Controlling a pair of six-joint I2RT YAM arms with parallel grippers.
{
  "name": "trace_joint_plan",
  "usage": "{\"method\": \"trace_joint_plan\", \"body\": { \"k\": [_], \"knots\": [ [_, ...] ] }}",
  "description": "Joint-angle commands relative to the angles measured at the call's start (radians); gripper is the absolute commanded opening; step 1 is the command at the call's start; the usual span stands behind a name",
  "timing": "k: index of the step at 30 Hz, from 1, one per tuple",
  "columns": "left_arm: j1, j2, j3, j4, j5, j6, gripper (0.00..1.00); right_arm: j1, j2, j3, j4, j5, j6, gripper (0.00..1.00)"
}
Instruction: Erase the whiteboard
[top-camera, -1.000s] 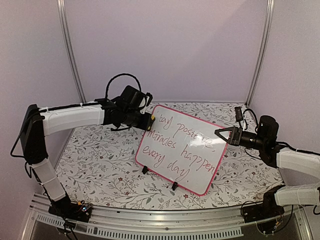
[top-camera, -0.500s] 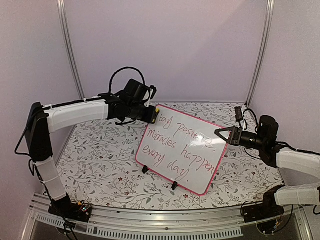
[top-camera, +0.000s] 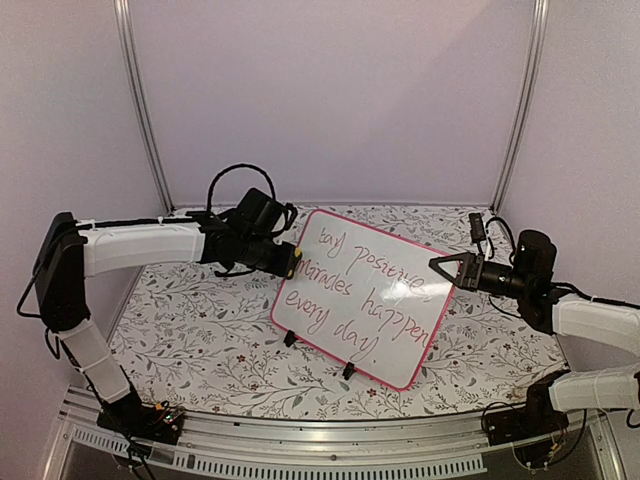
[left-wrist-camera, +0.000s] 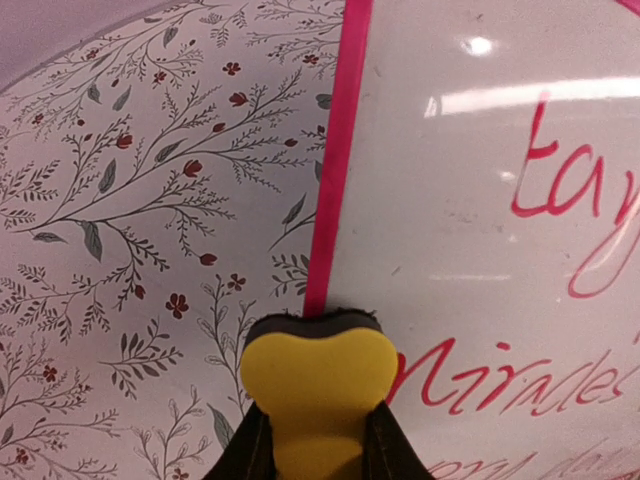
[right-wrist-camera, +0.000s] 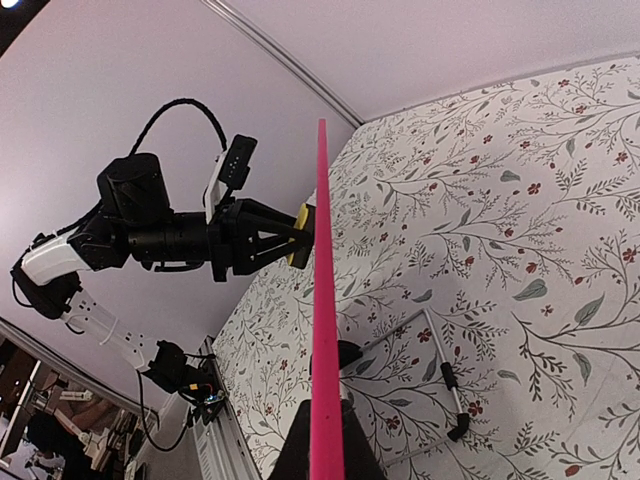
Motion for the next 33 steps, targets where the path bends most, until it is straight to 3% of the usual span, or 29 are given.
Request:
{"method": "trace_joint_plan", "body": {
  "k": [1, 15, 33],
  "knots": [
    [-0.012, 0.014, 0.0, -0.039, 0.023, -0.003, 0.0, 0.031, 0.013, 0.029, 0.02, -0.059, -0.065, 0.0],
    [-0.021, 0.133, 0.286, -0.062, 0.056, 0.046, 0.0, 0.033, 0.0, 0.019, 0.011, -0.058, -0.069, 0.0],
    [-0.03, 0.052, 0.012, -0.031, 0.046, -0.011, 0.0, 0.036, 0.015, 0.021, 0.017, -0.057, -0.071, 0.0]
  ]
}}
